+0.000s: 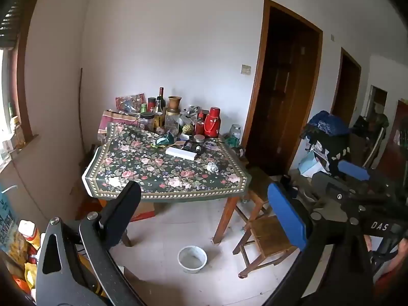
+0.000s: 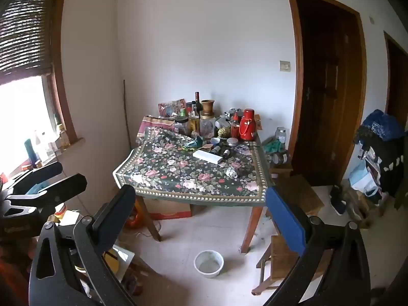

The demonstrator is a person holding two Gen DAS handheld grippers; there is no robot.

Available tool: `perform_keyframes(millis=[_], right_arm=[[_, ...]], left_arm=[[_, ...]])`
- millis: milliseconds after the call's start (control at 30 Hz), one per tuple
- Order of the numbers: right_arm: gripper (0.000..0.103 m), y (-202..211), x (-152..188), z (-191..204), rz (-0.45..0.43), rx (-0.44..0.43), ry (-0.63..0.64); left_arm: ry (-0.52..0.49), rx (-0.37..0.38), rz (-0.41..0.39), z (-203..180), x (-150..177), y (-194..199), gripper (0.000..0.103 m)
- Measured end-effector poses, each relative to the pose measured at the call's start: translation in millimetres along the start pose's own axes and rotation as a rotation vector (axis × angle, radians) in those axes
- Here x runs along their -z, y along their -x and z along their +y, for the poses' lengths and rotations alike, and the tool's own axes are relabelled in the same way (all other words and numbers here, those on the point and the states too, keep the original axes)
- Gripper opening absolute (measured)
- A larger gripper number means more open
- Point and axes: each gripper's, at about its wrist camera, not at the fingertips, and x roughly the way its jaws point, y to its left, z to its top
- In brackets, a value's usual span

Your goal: Collect trash

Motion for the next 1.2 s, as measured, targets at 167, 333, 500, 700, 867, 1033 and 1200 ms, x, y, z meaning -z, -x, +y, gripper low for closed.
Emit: perform_keyframes(millis=[167,333,500,700,867,1033,1200], right_arm=[[0.101,0.5,-0.6,0.1,-0.003,0.003,0.0],[0.101,2.8,-3.9,0.8,-0.003,0.005,0.005],[0.101,3.8,-2.2,0.3,0.002,0.004,0.005],[0.101,0.2,-2.7,0.0,0.005,0.006,0.009],[0.101,-0.5,-1.1,-0.3,0.005,0.004,0.008],[0.101,-1.4,-1.2,1.7,0.008,0.006,0.008],[0.101,-1.7,-1.4,1.3,0.012,0.005,0.004]], left_arm=[[0.006,0.005,-0.005,2.1,-1.6,2.1,0.1],[0.012,0.009,-0.008,11.0,-7.0,7.0,0.1],[-0.016,0.004,-0.002,2.4,-7.0,7.9,0.1],[-0.023,0.01,0.004,2.0,-7.4,7.2,0.1],[-0.015,0.025,0.01,4.8,-8.7,5.0,0.1],[-0.017,0.026,0.012,2.2,-6.2,3.9,0.1],[-0.016,0.025,0.023,4.7,-2.2,-0.2,0.1]])
